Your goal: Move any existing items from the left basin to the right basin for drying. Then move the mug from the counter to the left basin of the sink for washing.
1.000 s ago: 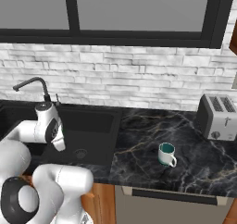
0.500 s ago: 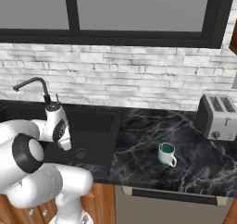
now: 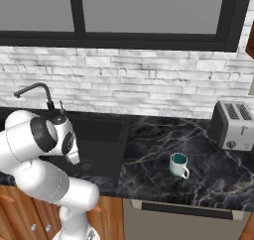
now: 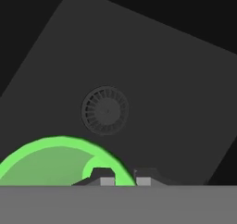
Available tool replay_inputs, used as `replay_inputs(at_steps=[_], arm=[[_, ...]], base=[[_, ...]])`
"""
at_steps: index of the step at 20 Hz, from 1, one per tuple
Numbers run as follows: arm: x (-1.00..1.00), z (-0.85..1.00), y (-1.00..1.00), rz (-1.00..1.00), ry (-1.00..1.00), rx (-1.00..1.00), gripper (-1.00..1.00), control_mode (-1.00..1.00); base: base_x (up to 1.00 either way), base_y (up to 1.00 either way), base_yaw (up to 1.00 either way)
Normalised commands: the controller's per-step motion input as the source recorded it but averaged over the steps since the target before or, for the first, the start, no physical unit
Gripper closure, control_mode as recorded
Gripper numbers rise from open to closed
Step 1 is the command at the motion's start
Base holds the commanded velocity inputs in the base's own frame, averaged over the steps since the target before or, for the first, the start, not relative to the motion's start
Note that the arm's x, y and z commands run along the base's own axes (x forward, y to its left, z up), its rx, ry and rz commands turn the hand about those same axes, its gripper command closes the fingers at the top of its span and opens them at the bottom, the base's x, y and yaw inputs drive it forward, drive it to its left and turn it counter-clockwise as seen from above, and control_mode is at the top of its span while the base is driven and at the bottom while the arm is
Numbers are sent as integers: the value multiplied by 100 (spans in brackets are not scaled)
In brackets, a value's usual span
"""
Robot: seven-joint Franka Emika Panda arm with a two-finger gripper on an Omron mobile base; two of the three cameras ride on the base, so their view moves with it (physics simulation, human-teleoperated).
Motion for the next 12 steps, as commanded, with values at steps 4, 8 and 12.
replay_inputs(at_steps=[4, 8, 12], arm=[[18, -26, 0, 0, 0, -1, 100, -100], [19, -29, 0, 0, 0, 0, 100, -100], [23, -28, 0, 0, 2, 0, 100, -100]], base=[[0, 0, 0], [0, 0, 0], [0, 0, 0]])
